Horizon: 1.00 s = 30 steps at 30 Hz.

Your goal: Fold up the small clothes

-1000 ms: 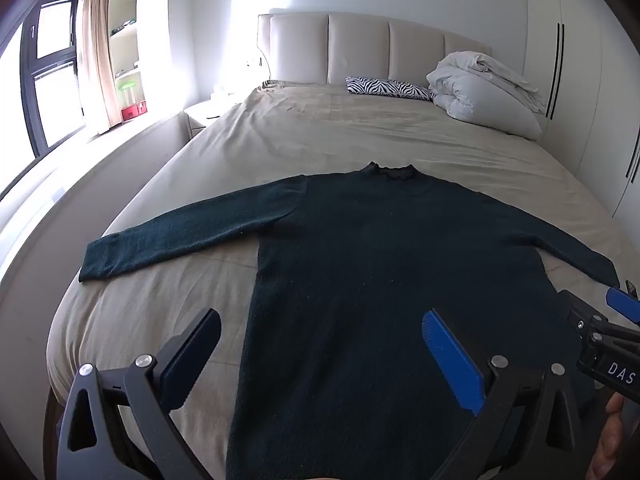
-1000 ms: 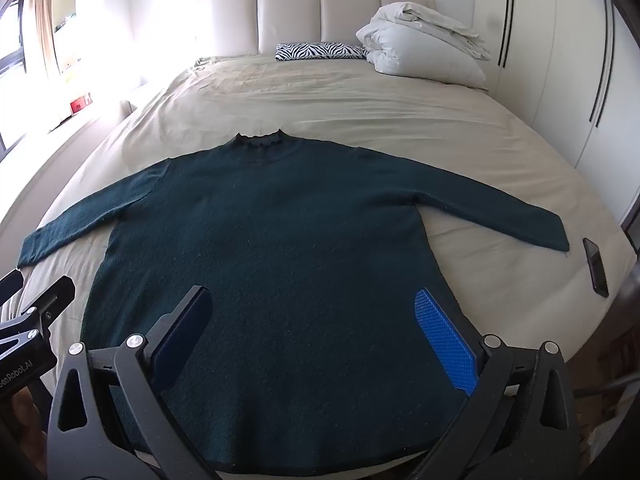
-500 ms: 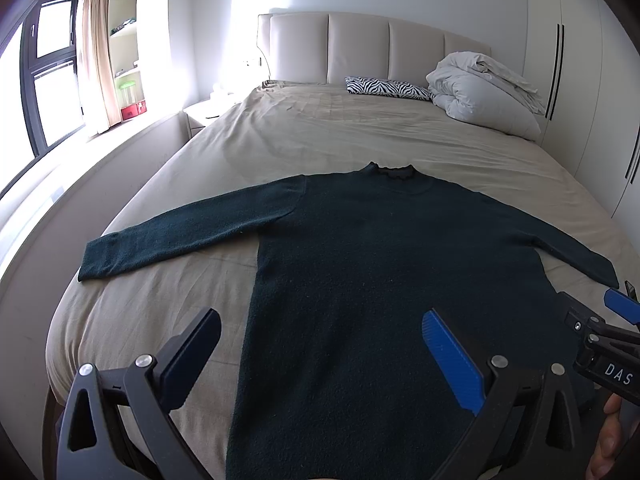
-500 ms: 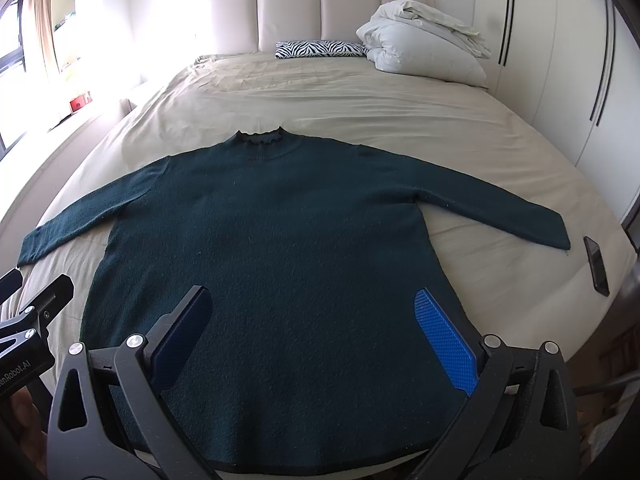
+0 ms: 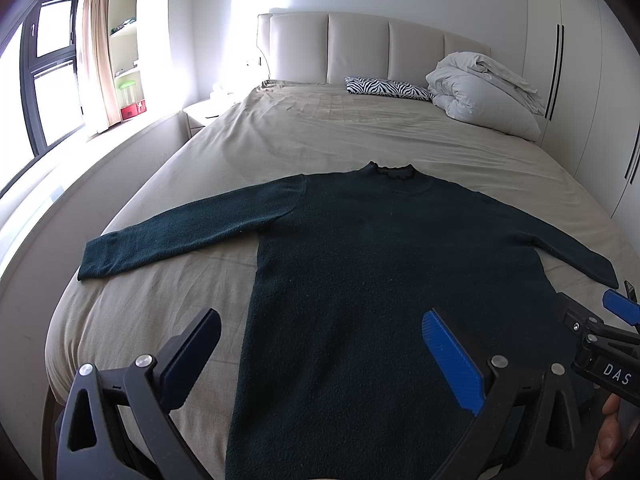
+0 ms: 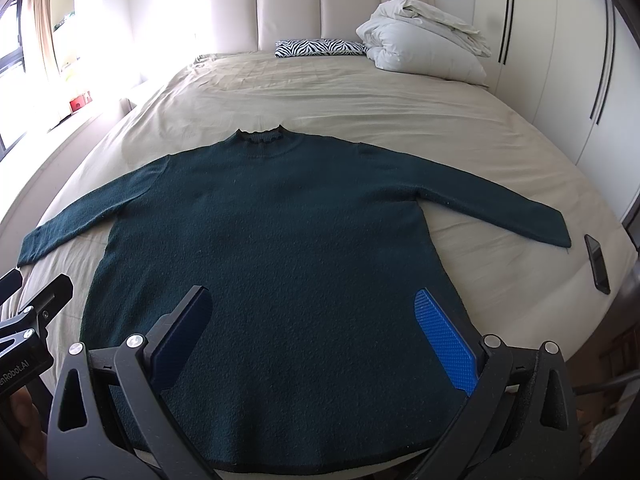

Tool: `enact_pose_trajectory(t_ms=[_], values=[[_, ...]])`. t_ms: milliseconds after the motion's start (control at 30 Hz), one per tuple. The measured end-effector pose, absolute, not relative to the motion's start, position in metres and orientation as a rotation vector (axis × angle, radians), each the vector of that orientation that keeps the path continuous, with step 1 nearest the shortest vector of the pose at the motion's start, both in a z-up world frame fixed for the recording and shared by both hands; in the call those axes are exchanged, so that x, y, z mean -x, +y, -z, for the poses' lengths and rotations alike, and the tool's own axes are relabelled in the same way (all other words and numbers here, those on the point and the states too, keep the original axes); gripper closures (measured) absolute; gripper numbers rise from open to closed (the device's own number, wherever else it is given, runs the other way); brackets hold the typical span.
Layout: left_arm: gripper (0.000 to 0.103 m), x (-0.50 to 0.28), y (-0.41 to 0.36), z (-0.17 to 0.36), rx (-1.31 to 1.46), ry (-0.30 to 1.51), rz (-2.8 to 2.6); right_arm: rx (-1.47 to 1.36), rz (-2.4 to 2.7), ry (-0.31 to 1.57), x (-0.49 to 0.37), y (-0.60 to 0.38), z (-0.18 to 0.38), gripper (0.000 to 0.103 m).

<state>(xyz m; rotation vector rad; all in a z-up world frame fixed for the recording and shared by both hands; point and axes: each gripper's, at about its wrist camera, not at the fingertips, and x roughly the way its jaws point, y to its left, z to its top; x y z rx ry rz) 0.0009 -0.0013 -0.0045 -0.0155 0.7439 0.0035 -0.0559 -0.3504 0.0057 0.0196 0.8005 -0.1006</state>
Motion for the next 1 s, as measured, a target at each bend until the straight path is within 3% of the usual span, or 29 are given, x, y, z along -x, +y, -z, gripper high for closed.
enact_pose_trajectory(t_ms=[1000], values=[[0.0,0.001,-0.0007,0.0045,0.018,0.746,-0.001,-0.023,0.099,0.808,0.0561,-0.3447,0.0014,0.0]])
